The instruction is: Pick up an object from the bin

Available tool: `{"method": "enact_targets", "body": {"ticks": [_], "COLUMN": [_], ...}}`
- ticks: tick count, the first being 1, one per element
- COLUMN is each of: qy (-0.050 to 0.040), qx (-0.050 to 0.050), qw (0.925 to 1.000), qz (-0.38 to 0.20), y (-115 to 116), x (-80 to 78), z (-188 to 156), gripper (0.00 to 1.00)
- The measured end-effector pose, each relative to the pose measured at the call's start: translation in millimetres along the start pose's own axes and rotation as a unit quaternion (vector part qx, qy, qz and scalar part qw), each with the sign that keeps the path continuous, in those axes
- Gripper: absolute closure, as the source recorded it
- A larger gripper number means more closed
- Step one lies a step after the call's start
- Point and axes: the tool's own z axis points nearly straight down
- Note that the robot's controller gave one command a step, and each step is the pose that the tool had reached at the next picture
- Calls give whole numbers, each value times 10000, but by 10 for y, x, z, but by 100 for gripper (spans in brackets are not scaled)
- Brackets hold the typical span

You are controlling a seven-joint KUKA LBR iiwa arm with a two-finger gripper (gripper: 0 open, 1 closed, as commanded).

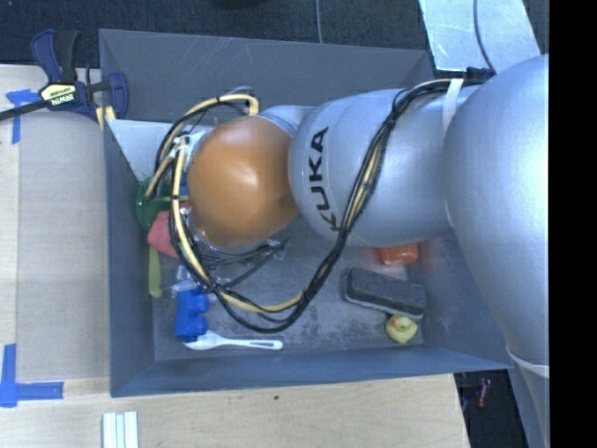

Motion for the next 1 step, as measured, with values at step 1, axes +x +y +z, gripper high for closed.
{"method": "enact_targets", "body": {"ticks": [1], "qy": [-4], "qx": [4], "qw": [10000], "qz": [1], "y": [-5], "x": [-6], "z": [-220], "gripper": [100]}}
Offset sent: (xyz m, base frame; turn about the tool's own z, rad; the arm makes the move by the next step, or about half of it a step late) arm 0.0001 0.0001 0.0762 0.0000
